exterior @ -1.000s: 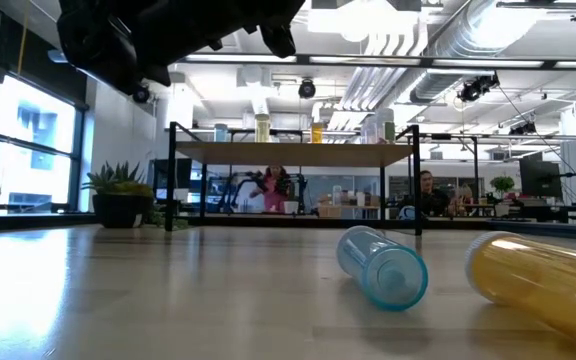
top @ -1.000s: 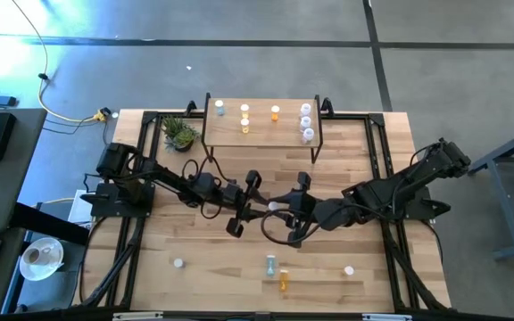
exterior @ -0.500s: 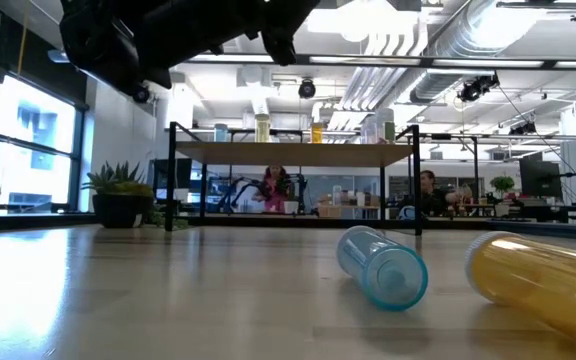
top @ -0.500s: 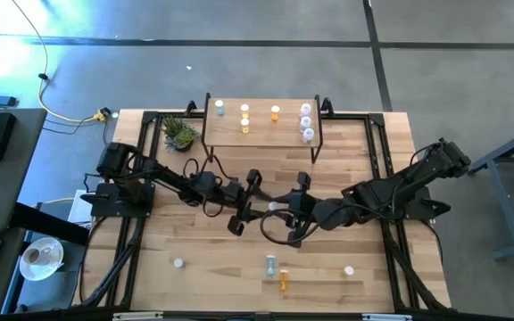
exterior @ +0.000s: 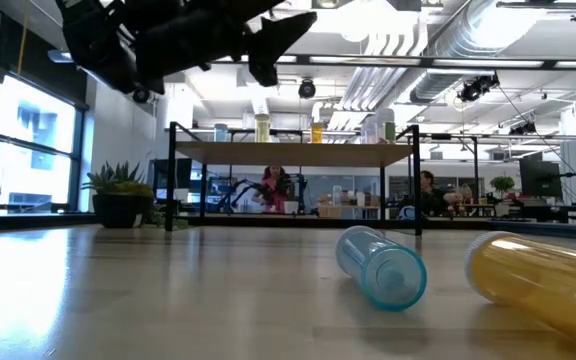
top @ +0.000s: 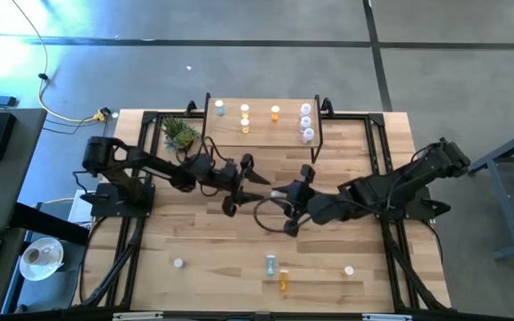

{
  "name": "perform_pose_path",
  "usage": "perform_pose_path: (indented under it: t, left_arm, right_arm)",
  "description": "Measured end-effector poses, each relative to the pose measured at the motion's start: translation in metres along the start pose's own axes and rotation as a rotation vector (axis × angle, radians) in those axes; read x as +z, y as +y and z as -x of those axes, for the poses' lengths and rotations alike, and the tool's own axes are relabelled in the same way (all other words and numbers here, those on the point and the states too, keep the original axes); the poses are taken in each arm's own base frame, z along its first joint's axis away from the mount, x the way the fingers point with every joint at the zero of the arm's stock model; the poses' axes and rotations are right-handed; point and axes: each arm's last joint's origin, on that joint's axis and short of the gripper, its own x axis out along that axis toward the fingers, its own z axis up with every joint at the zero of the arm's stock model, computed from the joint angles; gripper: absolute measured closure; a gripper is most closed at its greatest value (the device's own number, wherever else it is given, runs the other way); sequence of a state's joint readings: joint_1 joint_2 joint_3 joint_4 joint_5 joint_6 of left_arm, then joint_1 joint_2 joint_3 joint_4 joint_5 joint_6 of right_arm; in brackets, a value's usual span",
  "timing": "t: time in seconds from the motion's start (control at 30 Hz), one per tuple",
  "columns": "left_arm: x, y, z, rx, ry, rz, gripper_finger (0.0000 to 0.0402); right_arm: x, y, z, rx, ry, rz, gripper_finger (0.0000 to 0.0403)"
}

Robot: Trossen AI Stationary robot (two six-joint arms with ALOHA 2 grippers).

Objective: Pick and place medicine bottles onto shelf by color
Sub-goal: Put the yellow pill bottle on the shelf aligned with the yellow pill bottles

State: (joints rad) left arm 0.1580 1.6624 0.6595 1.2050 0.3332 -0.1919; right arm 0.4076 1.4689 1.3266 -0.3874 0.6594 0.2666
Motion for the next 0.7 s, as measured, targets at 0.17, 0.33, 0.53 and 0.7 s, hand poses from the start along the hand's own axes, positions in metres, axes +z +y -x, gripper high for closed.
perform_pose_path:
  t: [0.17, 0.33, 0.53, 0.7]
  left_arm:
    - [0.01, 0.002, 0.017, 0.029, 0.026, -0.01, 0.0182]
    - [0.02, -0.001, 0.035, 0.084, 0.119, -0.047, 0.0185]
    - [0.029, -0.009, 0.059, 0.178, 0.3, -0.083, 0.0186]
    - [0.038, -0.018, 0.079, 0.216, 0.425, -0.044, 0.0186]
  right_arm:
    - [0.004, -0.017, -0.012, -0.061, 0.005, -0.023, 0.0297]
    - [0.008, -0.042, -0.026, -0.115, 0.018, -0.049, 0.0297]
    - [0.015, -0.077, -0.044, -0.154, 0.012, -0.091, 0.0297]
    - [0.023, -0.107, -0.055, -0.146, -0.016, -0.142, 0.0297]
